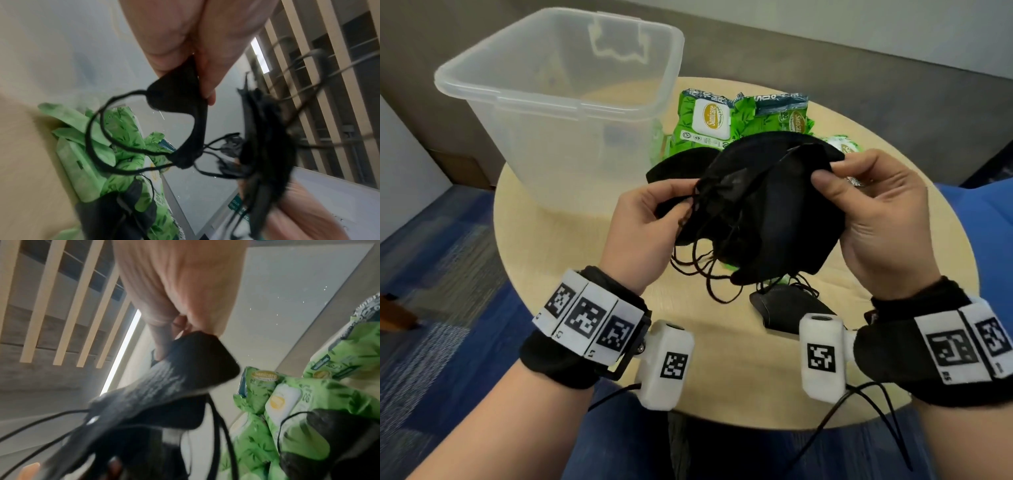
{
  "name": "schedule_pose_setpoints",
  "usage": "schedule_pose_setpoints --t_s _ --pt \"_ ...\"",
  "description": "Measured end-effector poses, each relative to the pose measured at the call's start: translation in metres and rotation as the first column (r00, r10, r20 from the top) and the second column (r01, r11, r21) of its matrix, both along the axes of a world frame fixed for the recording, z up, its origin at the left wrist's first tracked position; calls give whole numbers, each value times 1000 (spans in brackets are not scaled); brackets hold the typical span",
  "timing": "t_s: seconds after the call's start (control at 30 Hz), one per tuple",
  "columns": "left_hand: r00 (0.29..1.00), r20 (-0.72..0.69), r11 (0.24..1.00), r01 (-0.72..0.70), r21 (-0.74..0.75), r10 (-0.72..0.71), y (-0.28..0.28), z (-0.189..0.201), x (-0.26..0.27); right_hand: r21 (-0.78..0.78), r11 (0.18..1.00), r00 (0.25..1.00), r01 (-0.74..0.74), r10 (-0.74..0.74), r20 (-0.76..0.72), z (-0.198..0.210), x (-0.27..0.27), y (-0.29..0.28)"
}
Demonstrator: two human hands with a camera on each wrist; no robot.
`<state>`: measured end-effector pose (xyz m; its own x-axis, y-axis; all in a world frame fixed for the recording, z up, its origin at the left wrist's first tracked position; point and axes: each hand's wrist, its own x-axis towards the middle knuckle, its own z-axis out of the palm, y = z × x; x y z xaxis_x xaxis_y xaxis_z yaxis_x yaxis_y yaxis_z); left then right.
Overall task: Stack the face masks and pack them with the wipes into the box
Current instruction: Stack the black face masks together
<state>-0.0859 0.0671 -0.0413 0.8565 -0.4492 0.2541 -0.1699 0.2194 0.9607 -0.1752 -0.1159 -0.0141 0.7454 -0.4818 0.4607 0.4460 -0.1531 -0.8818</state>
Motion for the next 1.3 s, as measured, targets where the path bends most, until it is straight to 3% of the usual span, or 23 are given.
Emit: schedule_pose_setpoints --t_s 0.13,0.2,0.37,0.57,0.73,0.83,0.97,1.13,1.3 --pt "975 -191 978 77 -195 -115 -4 5 -8 57 992 991 114 -110 -74 -12 7 6" --pt "961 -208 959 128 -253 -183 -4 7 -11 70 989 987 133 -126 -98 -16 7 9" --pt "991 -134 993 11 -118 -27 -6 6 -9 33 998 993 58 -54 -107 -15 0 14" --pt "982 -185 993 9 -118 -31 -2 5 -6 -38 999 996 7 -11 -91 -6 -7 5" --pt "966 -225 991 130 -14 -129 1 7 1 -279 957 993 -82 53 -110 6 -7 -3" --pt "964 -174 971 219 97 -200 -4 10 -2 -436 876 968 -205 117 -221 13 -3 1" --pt "966 -105 940 256 228 -237 -11 9 -5 -604 759 946 -243 49 -320 12 5 6" --pt "988 -118 976 124 179 -103 -7 2 2 -464 861 957 -206 79 -279 3 2 -1" --pt "977 -211 1000 -18 -13 15 -4 -2 7 -392 892 947 -224 104 -304 -1 -9 -13"
